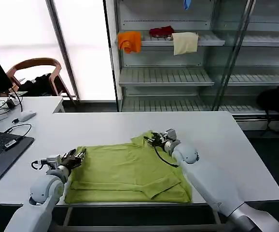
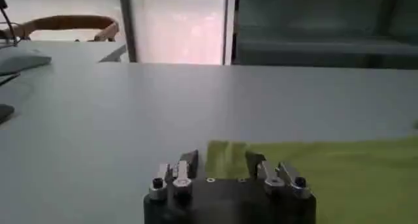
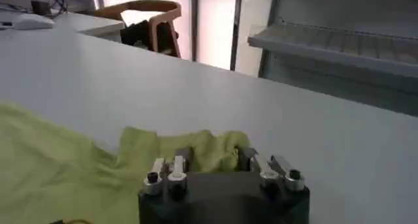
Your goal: Fold and organize the clothes.
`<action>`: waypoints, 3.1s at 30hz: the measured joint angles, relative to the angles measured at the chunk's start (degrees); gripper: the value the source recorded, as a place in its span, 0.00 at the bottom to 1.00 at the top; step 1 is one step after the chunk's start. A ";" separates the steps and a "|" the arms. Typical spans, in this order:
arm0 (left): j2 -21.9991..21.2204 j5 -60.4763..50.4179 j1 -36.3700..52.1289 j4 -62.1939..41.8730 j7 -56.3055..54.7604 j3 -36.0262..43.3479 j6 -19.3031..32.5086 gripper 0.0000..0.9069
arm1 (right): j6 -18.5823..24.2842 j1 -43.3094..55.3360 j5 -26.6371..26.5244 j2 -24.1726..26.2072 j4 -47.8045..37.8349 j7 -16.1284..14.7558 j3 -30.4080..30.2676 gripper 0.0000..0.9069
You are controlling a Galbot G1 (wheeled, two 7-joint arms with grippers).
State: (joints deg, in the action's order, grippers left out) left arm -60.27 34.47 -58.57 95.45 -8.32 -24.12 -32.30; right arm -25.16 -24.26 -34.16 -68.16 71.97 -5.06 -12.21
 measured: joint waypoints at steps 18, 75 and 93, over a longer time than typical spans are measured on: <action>1.27 -0.38 -0.45 2.47 -0.18 0.15 2.78 0.00 | 1.53 -0.11 -1.45 1.51 3.66 0.64 0.44 0.00; -0.13 -10.56 -32.64 30.53 -7.95 -8.60 7.40 0.02 | 2.75 -35.89 -6.37 25.33 48.18 5.90 16.05 0.00; -0.77 -14.76 -33.43 27.71 -8.04 -7.63 7.75 0.02 | 3.16 -41.64 -5.68 26.36 50.35 6.20 18.43 0.00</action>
State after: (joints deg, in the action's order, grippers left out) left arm -61.05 19.70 -92.00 123.16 -16.36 -31.74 -24.55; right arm -22.00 -65.90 -39.84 -41.80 122.32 1.13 6.21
